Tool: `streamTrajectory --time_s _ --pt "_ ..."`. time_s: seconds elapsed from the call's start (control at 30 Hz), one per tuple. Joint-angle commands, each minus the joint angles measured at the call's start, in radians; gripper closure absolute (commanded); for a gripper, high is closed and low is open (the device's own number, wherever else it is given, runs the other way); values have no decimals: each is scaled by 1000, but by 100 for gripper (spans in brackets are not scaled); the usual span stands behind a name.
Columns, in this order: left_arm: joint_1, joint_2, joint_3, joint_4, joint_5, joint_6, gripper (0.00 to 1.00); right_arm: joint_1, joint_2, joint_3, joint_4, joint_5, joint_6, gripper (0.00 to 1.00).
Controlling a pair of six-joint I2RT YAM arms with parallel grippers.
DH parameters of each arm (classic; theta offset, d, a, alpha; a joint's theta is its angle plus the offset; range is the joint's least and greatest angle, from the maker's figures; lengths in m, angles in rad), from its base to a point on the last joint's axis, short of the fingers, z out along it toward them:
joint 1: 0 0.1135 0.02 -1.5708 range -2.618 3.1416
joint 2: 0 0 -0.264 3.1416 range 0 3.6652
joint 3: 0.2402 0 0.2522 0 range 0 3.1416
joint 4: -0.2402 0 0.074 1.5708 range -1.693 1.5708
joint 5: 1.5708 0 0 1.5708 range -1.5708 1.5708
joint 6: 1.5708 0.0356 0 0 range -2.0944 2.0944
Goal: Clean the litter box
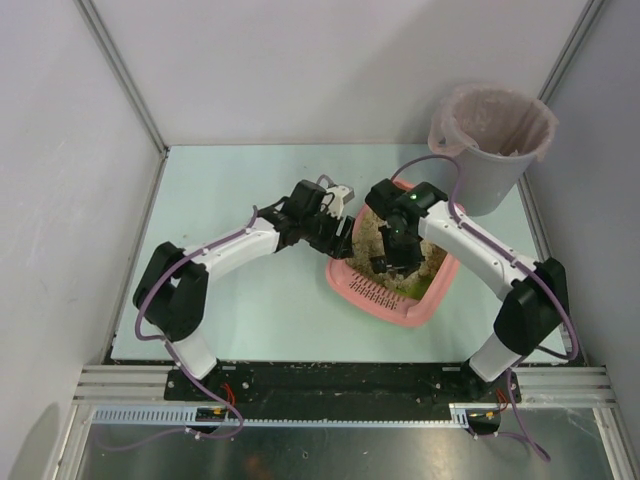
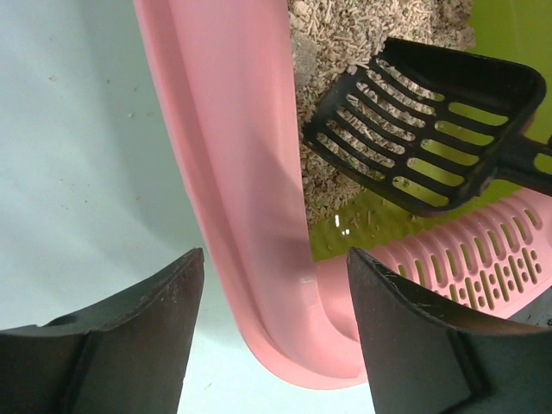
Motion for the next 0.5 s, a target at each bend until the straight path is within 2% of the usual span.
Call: streamTrajectory --time_s 0.0,0.47 --pt "-10 19 47 -6 23 20 29 8 43 -20 47 22 14 100" --pt "-24 53 61 -18 35 27 44 -32 117 -21 161 26 12 100"
